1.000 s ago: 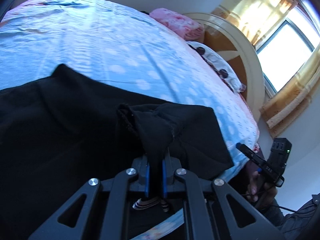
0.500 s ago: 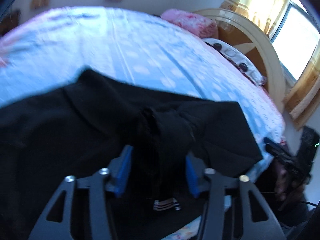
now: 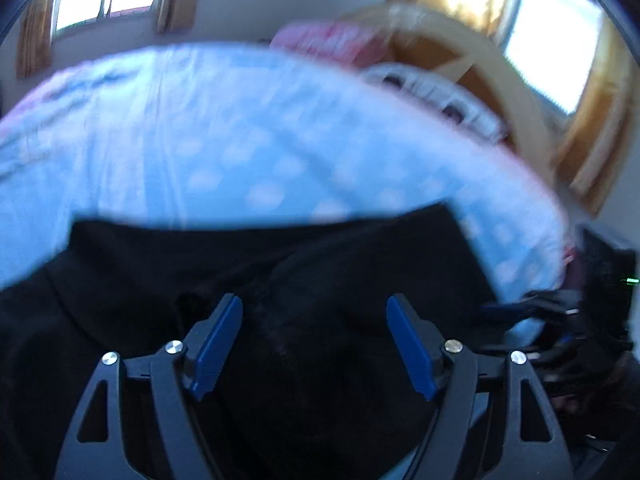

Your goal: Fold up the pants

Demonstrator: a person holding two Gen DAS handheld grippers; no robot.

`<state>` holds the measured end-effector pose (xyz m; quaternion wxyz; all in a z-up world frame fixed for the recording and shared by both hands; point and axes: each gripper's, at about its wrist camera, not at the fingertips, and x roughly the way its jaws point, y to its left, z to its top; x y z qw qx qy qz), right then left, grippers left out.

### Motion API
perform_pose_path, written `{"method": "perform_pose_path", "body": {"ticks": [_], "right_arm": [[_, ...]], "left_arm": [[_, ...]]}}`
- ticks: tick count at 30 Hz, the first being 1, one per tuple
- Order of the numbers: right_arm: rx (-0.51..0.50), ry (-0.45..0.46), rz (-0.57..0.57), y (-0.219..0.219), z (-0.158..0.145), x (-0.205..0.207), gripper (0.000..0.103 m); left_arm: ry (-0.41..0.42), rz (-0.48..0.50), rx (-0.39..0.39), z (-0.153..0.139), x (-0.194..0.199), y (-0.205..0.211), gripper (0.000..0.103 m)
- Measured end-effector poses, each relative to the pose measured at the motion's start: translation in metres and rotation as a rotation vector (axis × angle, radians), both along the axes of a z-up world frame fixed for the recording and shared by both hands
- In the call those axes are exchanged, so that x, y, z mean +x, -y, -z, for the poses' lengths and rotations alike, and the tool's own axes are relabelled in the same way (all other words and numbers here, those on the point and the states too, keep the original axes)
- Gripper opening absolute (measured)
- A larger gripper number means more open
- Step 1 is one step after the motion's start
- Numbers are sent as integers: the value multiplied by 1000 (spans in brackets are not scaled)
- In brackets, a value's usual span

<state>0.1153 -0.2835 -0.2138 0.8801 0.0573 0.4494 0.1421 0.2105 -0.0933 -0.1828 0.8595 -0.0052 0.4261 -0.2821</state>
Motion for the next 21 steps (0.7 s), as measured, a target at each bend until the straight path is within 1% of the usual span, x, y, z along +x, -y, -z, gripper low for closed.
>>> {"method": "perform_pose_path", "body": {"ticks": [1, 3, 4, 5, 7, 8, 9, 10, 12, 15, 16, 19, 20, 21], "right_arm": [[-8, 2, -8, -1, 2, -1, 58], [-29, 13, -21, -5, -2, -4, 59], [-50, 11, -33, -9, -5, -3, 59], [-63, 11, -38, -11, -6, -3, 59], [-74, 26, -39, -12, -15, -3, 59], [-70, 39, -38, -11, -20, -3, 59], [-63, 54, -36, -11, -25, -2, 59], [-53, 70, -33, -10, -31, -1, 59], [-60, 90, -35, -13, -40, 6, 59], [-107, 102, -20, -18, -42, 23, 59], [-118, 100, -12, -20, -42, 29, 59], [-123, 101, 9, -27, -41, 39, 59], [-117, 100, 14, -28, -40, 40, 59], [-112, 98, 17, -28, -41, 40, 59]], "left_arm": [[57, 6, 1, -1, -2, 1, 78], [75, 15, 43, -2, -2, 6, 78], [79, 7, 44, -6, -1, 6, 78], [87, -2, 31, -11, -3, 4, 78], [126, -25, -22, -24, -8, -8, 79], [150, -43, -23, -30, -11, -14, 82], [163, -59, -11, -30, -13, -16, 89], [182, -92, 28, -31, -15, -22, 91], [178, -112, 66, -25, -14, -27, 92], [147, -137, 116, -10, -10, -31, 91], [151, -142, 138, -7, -10, -31, 92], [187, -176, 243, 1, -3, -29, 92], [194, -182, 253, 2, -2, -30, 93], [197, -183, 257, 3, -1, -32, 96]]}}
